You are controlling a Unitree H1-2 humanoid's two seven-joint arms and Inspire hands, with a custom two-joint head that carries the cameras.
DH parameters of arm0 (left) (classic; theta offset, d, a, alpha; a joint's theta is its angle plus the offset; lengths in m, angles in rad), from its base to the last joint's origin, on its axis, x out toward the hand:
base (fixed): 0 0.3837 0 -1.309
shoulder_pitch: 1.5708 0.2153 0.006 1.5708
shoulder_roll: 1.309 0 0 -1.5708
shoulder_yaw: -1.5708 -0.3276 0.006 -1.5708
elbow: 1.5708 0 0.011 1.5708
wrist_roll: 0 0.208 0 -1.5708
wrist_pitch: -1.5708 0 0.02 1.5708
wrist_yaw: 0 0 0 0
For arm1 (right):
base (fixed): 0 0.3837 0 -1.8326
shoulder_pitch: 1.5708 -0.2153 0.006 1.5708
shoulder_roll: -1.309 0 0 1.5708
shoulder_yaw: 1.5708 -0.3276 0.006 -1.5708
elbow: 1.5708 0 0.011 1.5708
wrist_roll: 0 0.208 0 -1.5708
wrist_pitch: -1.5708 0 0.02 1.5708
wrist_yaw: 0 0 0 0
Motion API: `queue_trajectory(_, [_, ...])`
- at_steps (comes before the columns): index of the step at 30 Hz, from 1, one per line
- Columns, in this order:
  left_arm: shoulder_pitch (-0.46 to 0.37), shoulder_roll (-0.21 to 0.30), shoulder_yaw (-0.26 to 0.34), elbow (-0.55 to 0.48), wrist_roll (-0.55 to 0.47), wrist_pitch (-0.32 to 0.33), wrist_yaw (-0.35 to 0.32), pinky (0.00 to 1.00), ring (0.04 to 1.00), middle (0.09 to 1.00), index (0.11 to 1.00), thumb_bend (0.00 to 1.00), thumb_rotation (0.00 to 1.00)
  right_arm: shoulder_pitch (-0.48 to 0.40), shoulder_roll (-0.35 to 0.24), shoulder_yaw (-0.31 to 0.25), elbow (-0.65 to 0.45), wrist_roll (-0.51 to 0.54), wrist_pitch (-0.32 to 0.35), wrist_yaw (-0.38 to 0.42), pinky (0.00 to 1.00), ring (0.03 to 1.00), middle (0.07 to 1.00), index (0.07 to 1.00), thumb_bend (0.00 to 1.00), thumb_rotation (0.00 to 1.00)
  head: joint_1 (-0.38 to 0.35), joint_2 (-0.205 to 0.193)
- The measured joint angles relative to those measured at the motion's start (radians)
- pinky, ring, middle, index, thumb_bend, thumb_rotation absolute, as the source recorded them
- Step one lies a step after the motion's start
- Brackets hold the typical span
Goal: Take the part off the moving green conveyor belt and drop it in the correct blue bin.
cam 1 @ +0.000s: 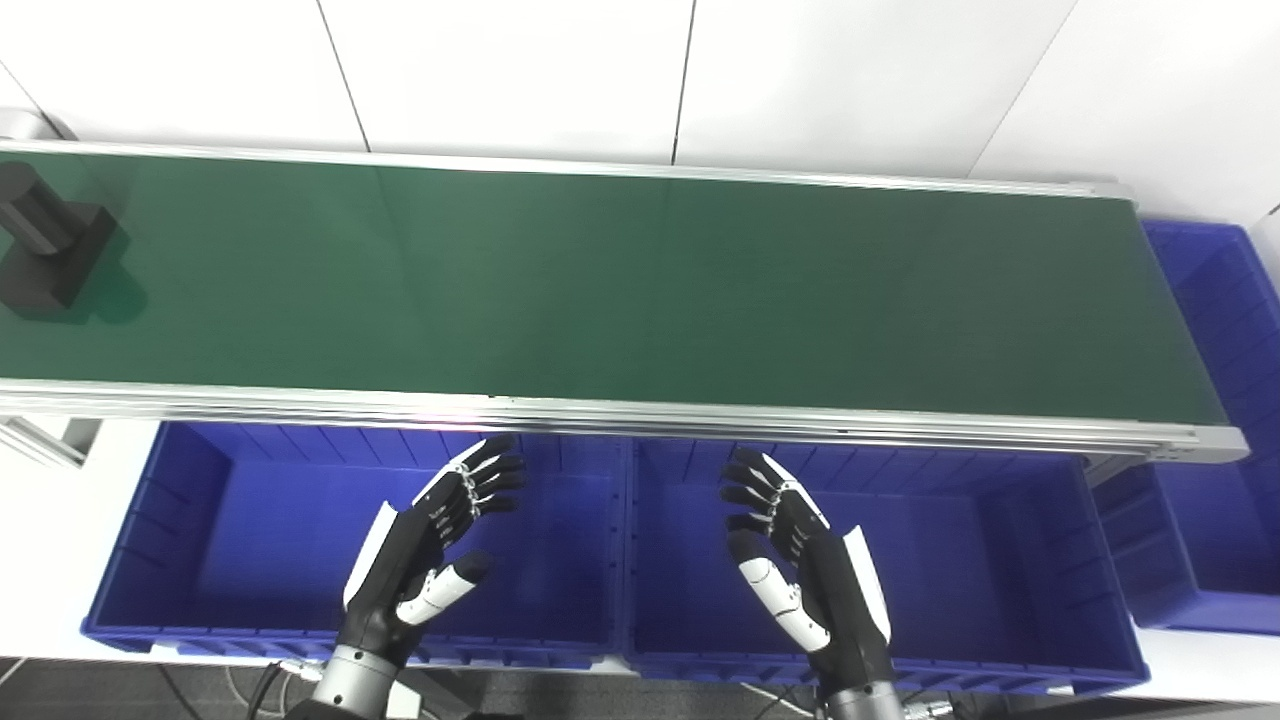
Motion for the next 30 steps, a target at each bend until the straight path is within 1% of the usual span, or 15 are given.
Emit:
queue_trajectory(11, [-0.002, 0.000, -0.002, 0.007, 0.016, 0.000, 0.000, 0.73, 0.788, 0.816, 0.859, 0.91, 0.75, 0.000, 0.000, -0.003, 0.000, -0.003, 0.001, 0.000, 0.68, 0.777, 0.812, 0.845, 0.51, 0.74, 0.011, -0.006])
queue_trajectory(14, [-0.004, 0.000, -0.002, 0.014, 0.017, 0.000, 0.000, 0.73, 0.786, 0.813, 0.857, 0.91, 0.75, -0.001, 0.000, -0.003, 0.000, -0.004, 0.001, 0.000, 0.68, 0.779, 0.815, 0.846, 0.50, 0.74, 0.032, -0.014])
queue_trajectory(17, [-0.007, 0.000, -0.003, 0.023, 0.017, 0.000, 0.000, 0.73, 0.783, 0.810, 0.852, 0.90, 0.74, -0.002, 0.000, -0.004, 0.000, -0.002, 0.001, 0.000, 0.68, 0.780, 0.823, 0.853, 0.46, 0.72, 0.074, -0.029])
queue_trajectory(18, [-0.008, -0.001, -0.004, 0.028, 0.017, 0.000, 0.000, 0.73, 0.783, 0.809, 0.852, 0.90, 0.74, -0.002, -0.001, -0.004, 0.000, 0.000, 0.001, 0.001, 0.68, 0.780, 0.823, 0.853, 0.46, 0.72, 0.074, -0.029])
queue_trajectory(19, [-0.008, -0.001, -0.005, 0.032, 0.017, 0.000, 0.000, 0.73, 0.783, 0.809, 0.852, 0.90, 0.73, -0.002, -0.002, -0.005, 0.001, 0.001, 0.000, 0.001, 0.68, 0.780, 0.824, 0.854, 0.46, 0.72, 0.099, -0.043])
queue_trajectory(20, [-0.009, -0.002, -0.006, 0.036, 0.017, 0.000, 0.000, 0.73, 0.781, 0.806, 0.849, 0.90, 0.72, -0.003, -0.003, -0.006, 0.003, 0.004, 0.000, 0.001, 0.68, 0.781, 0.827, 0.856, 0.45, 0.71, 0.144, -0.066])
queue_trajectory(21, [-0.009, -0.004, -0.007, 0.038, 0.017, 0.000, 0.000, 0.73, 0.780, 0.805, 0.848, 0.90, 0.72, -0.004, -0.004, -0.007, 0.007, 0.008, 0.000, 0.002, 0.68, 0.781, 0.828, 0.857, 0.45, 0.71, 0.144, -0.066])
queue_trajectory(22, [-0.009, -0.006, -0.009, 0.041, 0.017, 0.000, 0.001, 0.72, 0.775, 0.802, 0.843, 0.90, 0.71, -0.005, -0.007, -0.009, 0.014, 0.014, 0.000, 0.002, 0.68, 0.782, 0.830, 0.860, 0.44, 0.72, 0.182, -0.083])
queue_trajectory(23, [-0.009, -0.008, -0.010, 0.043, 0.019, 0.000, 0.001, 0.71, 0.769, 0.797, 0.838, 0.90, 0.71, -0.007, -0.010, -0.011, 0.020, 0.016, 0.000, 0.003, 0.68, 0.781, 0.830, 0.862, 0.43, 0.73, 0.183, -0.083])
queue_trajectory(24, [-0.010, -0.010, -0.012, 0.046, 0.020, 0.000, 0.002, 0.71, 0.766, 0.795, 0.836, 0.90, 0.70, -0.009, -0.014, -0.013, 0.027, 0.017, 0.000, 0.003, 0.68, 0.781, 0.830, 0.863, 0.42, 0.73, 0.236, -0.110])
queue_trajectory(26, [-0.015, -0.013, -0.017, 0.056, 0.027, 0.000, 0.005, 0.70, 0.759, 0.790, 0.831, 0.89, 0.69, -0.012, -0.022, -0.018, 0.039, 0.019, 0.000, 0.004, 0.68, 0.781, 0.831, 0.865, 0.42, 0.76, 0.236, -0.110])
queue_trajectory(27, [-0.017, -0.014, -0.019, 0.062, 0.037, 0.000, 0.009, 0.70, 0.755, 0.787, 0.827, 0.89, 0.68, -0.013, -0.026, -0.020, 0.044, 0.021, -0.001, 0.004, 0.68, 0.782, 0.833, 0.868, 0.41, 0.77, 0.288, -0.142])
queue_trajectory(29, [-0.020, -0.016, -0.023, 0.074, 0.050, -0.001, 0.023, 0.68, 0.748, 0.783, 0.817, 0.90, 0.67, -0.020, -0.034, -0.024, 0.058, 0.030, -0.006, 0.004, 0.68, 0.786, 0.836, 0.874, 0.40, 0.79, 0.314, -0.166])
queue_trajectory(30, [-0.021, -0.018, -0.026, 0.076, 0.059, -0.001, 0.027, 0.68, 0.747, 0.783, 0.816, 0.90, 0.67, -0.024, -0.037, -0.027, 0.069, 0.035, -0.008, 0.004, 0.68, 0.786, 0.837, 0.876, 0.40, 0.79, 0.319, -0.169])
